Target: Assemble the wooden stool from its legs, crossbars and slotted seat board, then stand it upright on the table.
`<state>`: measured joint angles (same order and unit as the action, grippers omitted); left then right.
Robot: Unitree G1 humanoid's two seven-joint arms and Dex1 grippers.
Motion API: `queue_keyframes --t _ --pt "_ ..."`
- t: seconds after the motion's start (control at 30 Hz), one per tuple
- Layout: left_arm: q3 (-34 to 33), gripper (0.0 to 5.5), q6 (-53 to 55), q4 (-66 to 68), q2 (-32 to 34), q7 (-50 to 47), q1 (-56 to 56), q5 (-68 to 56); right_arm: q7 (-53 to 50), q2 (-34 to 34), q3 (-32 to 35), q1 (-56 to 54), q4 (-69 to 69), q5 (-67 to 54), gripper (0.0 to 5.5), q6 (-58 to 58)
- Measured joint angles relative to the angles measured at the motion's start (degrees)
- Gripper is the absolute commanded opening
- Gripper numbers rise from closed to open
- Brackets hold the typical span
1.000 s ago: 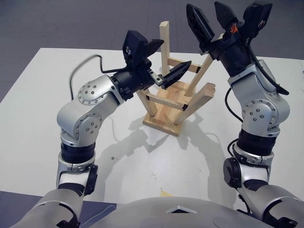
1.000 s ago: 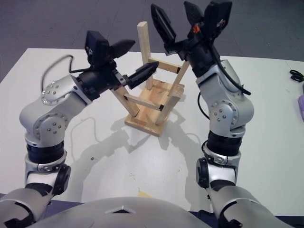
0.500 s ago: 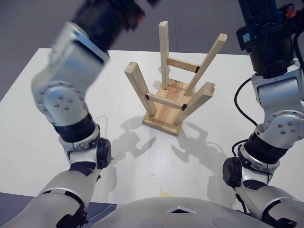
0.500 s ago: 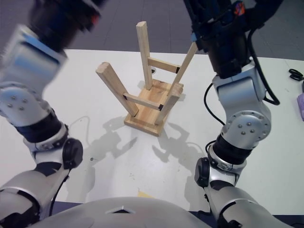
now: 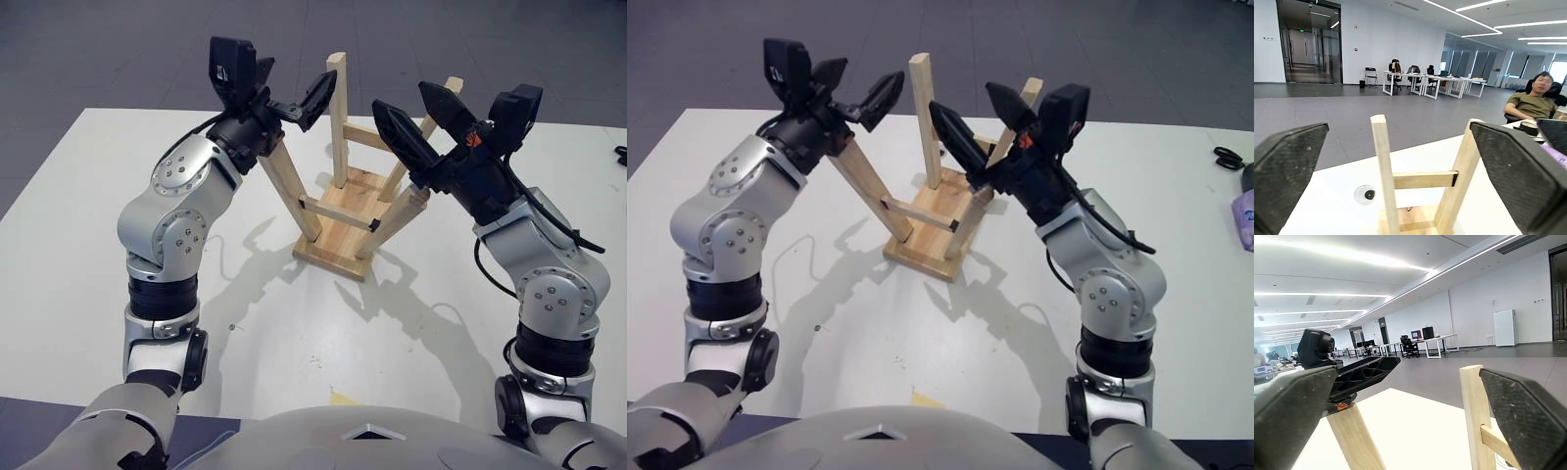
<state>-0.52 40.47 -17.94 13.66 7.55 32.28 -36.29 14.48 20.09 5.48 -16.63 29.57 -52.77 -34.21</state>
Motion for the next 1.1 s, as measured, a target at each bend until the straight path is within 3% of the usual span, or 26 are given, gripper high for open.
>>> queue_keyframes --t 0.23,0.37,0.43,0.5,0.57,0.7,0.8,1.1 --pt "-6.2 5.38 3.3 0.2 -3.7 -1.8 1.9 -6.4 -3.7 -5.8 6.5 -1.5 -4.2 -9.7 5.40 1.3" --pt "-16.8 5.38 3.4 1.9 -3.7 -7.5 8.0 -12.8 -8.2 -6.7 15.8 -3.0 -5.6 -15.2 5.40 5.9" --pt "-23.5 5.38 1.8 2.9 -2.4 -11.6 11.9 -16.2 -6.9 -5.1 16.9 1.5 -3.5 -16.5 5.40 5.1" --pt "-25.6 5.38 2.1 3.4 2.6 -12.3 11.2 -14.3 -2.8 -2.8 17.6 8.7 -2.2 -19.4 5.40 2.0" --pt "-23.0 5.38 3.9 3.1 9.9 -10.5 3.8 -8.0 1.8 -0.2 18.8 17.4 -2.8 -20.7 5.40 -1.3" --pt "-8.5 5.38 5.6 2.9 20.8 -3.0 -16.6 5.9 10.1 4.3 21.5 27.8 -9.4 -19.5 5.40 -4.0" --pt "-5.6 5.38 5.9 2.9 21.3 -0.1 -24.0 8.4 15.4 7.0 21.3 32.9 -11.9 -17.0 5.40 -5.9" --pt "-8.1 5.38 7.3 -2.6 16.7 5.2 -20.6 2.7 20.8 8.6 15.0 30.9 -10.2 -11.9 5.40 -6.4"
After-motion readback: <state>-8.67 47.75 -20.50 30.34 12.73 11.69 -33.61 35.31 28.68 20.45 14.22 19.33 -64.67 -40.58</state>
